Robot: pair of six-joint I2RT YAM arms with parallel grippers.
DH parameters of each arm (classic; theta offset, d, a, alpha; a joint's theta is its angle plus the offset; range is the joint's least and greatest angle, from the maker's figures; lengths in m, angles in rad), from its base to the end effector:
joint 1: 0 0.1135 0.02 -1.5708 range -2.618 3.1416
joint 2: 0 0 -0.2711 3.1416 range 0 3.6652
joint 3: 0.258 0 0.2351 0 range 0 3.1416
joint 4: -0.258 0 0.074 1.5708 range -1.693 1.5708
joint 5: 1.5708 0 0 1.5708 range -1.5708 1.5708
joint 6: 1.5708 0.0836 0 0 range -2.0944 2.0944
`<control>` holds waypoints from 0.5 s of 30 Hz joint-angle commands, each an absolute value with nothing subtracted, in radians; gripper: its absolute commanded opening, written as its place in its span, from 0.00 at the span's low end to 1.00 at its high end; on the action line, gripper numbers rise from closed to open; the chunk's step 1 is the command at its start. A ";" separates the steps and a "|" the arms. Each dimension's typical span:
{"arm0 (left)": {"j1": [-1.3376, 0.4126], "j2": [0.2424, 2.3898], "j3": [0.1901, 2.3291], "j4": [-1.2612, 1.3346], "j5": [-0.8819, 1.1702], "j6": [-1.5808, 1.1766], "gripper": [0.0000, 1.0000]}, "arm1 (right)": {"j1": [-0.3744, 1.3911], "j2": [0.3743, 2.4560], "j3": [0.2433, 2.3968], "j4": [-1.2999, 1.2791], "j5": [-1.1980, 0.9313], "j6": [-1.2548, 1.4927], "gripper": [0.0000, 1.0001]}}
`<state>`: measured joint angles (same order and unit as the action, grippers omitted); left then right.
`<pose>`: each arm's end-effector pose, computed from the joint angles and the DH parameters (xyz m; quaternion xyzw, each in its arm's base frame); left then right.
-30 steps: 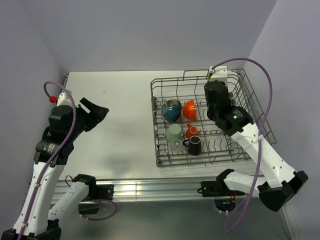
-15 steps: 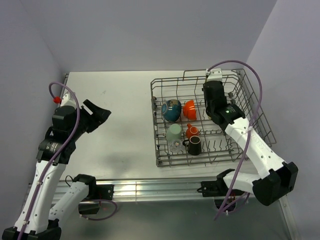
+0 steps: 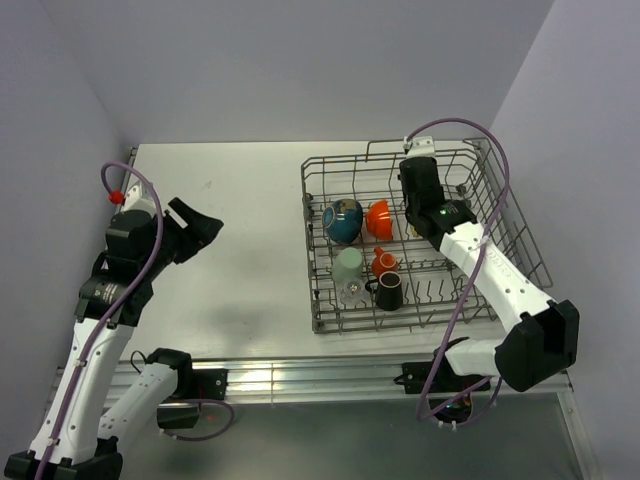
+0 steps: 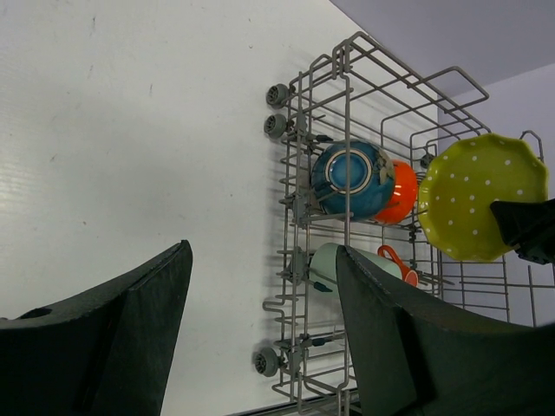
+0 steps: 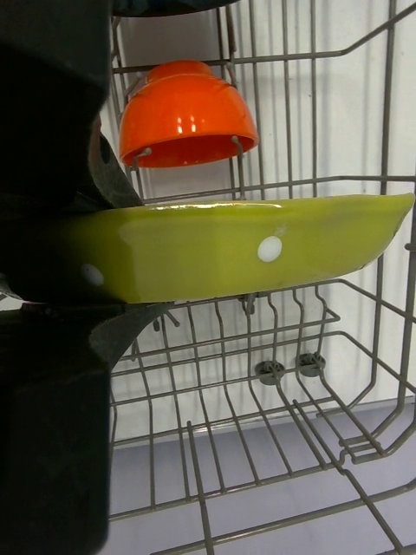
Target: Load the mixed dishes into the dish rack
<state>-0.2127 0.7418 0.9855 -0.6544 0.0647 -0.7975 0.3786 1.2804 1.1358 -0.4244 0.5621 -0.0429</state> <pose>0.1656 -0.0413 0.3469 -0.2240 0.8056 -0.2887 0.4663 0.2933 0.0687 0.3219 -0.0460 0.8520 -0.1628 0.4955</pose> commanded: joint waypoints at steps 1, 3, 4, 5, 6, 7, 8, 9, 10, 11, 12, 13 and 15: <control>-0.212 0.749 0.982 -0.615 0.080 -0.767 0.73 | 0.354 1.267 1.150 -0.258 0.594 -0.048 0.00; -0.212 0.750 0.980 -0.612 0.081 -0.769 0.73 | 0.348 1.278 1.154 -0.262 0.583 -0.043 0.00; -0.212 0.753 0.979 -0.611 0.083 -0.770 0.73 | 0.345 1.281 1.154 -0.261 0.580 -0.041 0.00; -0.212 0.752 0.977 -0.607 0.086 -0.770 0.73 | 0.336 1.288 1.154 -0.261 0.578 -0.038 0.00; -0.212 0.753 0.977 -0.606 0.087 -0.772 0.73 | 0.331 1.293 1.154 -0.261 0.572 -0.037 0.00; -0.212 0.752 0.977 -0.606 0.090 -0.773 0.73 | 0.327 1.298 1.152 -0.261 0.569 -0.034 0.00; -0.212 0.752 0.974 -0.604 0.092 -0.773 0.73 | 0.321 1.304 1.146 -0.261 0.563 -0.028 0.00; -0.212 0.752 0.976 -0.601 0.092 -0.775 0.73 | 0.318 1.307 1.143 -0.259 0.552 -0.023 0.00; -0.212 0.752 0.973 -0.601 0.091 -0.776 0.73 | 0.318 1.308 1.140 -0.261 0.548 -0.017 0.00; -0.212 0.753 0.971 -0.598 0.089 -0.776 0.73 | 0.318 1.313 1.134 -0.258 0.548 -0.011 0.00; -0.212 0.753 0.971 -0.598 0.094 -0.778 0.73 | 0.318 1.318 1.131 -0.259 0.549 -0.006 0.00; -0.212 0.755 0.973 -0.595 0.097 -0.779 0.73 | 0.316 1.321 1.129 -0.261 0.545 -0.005 0.00; -0.212 0.755 0.973 -0.594 0.101 -0.781 0.73 | 0.318 1.331 1.124 -0.265 0.541 -0.002 0.00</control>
<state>-0.2131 0.7567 0.9741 -0.6426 0.0803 -0.7975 0.3244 1.3380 1.1042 -0.3882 0.5171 -0.0170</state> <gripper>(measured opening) 0.730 0.322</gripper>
